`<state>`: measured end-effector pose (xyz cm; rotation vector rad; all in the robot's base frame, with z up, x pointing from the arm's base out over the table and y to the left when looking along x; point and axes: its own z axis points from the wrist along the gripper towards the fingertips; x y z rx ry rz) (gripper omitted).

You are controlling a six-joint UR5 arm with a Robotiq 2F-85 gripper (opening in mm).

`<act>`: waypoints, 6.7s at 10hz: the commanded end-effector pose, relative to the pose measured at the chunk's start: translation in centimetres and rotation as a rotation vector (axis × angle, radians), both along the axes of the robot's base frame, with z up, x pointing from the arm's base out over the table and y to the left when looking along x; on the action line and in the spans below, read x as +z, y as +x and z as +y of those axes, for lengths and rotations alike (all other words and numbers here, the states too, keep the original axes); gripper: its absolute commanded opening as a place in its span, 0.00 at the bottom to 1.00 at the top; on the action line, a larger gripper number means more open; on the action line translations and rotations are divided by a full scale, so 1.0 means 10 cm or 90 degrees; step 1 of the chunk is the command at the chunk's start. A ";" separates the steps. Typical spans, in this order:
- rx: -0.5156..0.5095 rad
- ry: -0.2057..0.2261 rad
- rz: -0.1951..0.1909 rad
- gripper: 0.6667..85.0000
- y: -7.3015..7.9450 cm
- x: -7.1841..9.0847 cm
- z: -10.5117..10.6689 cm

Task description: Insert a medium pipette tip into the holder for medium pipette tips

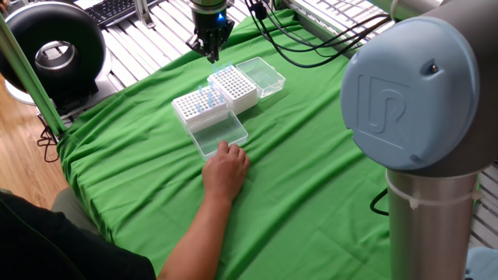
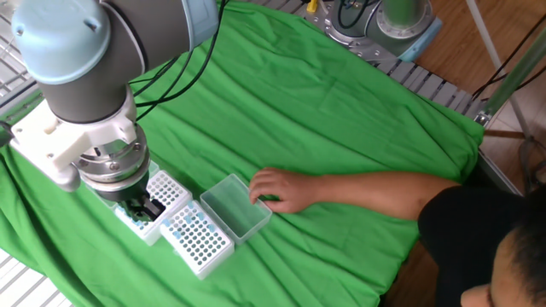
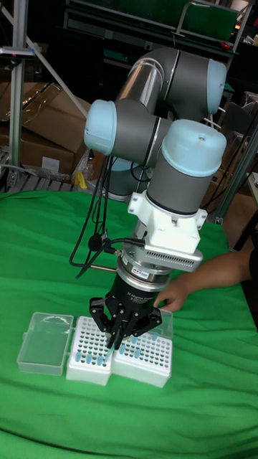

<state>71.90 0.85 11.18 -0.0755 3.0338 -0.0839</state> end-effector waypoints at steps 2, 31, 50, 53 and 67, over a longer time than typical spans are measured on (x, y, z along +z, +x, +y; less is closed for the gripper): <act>-0.003 0.012 -0.007 0.00 0.04 -0.04 0.03; -0.026 0.068 0.000 0.28 -0.27 -0.44 0.61; -0.067 0.055 0.040 0.00 -0.24 0.20 0.54; -0.059 0.051 0.052 0.00 -0.19 0.42 0.51; 0.059 0.014 0.032 0.00 0.00 0.44 -0.26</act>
